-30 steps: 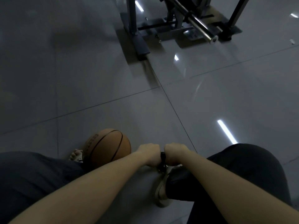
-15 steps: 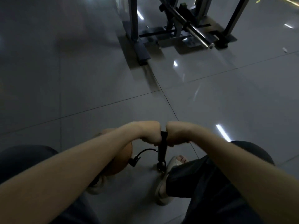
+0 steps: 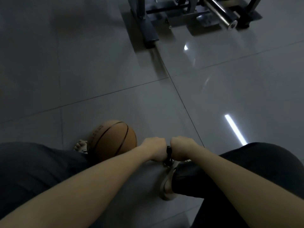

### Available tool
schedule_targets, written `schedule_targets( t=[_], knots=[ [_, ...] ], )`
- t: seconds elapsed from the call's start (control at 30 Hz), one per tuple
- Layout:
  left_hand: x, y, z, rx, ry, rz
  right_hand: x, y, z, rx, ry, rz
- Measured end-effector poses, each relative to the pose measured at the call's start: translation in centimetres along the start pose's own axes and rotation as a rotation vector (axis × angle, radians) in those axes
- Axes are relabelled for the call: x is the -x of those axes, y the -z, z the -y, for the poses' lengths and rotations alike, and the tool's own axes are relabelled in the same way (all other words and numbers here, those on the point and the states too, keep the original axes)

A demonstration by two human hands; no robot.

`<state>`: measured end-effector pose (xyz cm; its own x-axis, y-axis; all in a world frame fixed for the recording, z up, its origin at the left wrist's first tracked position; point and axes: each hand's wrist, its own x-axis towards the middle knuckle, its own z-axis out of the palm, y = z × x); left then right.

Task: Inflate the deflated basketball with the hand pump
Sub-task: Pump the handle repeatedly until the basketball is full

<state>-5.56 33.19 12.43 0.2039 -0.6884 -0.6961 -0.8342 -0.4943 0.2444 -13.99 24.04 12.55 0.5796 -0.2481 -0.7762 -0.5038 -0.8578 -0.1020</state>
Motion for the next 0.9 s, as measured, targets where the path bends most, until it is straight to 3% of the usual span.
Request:
schedule_targets(
  t=[0.3, 0.43, 0.6, 0.77, 0.9],
  knots=[
    [1.5, 1.0, -0.9, 0.039, 0.025, -0.024, 2.6, 1.8, 0.6, -0.011, -0.016, 0.035],
    [3.6, 6.5, -0.1, 0.100, 0.011, 0.002, 4.7, 8.1, 1.3, -0.085, -0.010, 0.087],
    [7.3, 14.5, 0.1, 0.190, -0.004, -0.024, 8.9, 15.1, 1.3, -0.165, 0.006, -0.004],
    [6.2, 9.0, -1.1, 0.082, -0.006, 0.046, 7.4, 8.9, 1.7, -0.082, -0.029, 0.013],
    [4.3, 5.0, -1.1, 0.032, -0.005, -0.067, 5.3, 4.8, 1.1, 0.006, -0.027, -0.089]
  ],
)
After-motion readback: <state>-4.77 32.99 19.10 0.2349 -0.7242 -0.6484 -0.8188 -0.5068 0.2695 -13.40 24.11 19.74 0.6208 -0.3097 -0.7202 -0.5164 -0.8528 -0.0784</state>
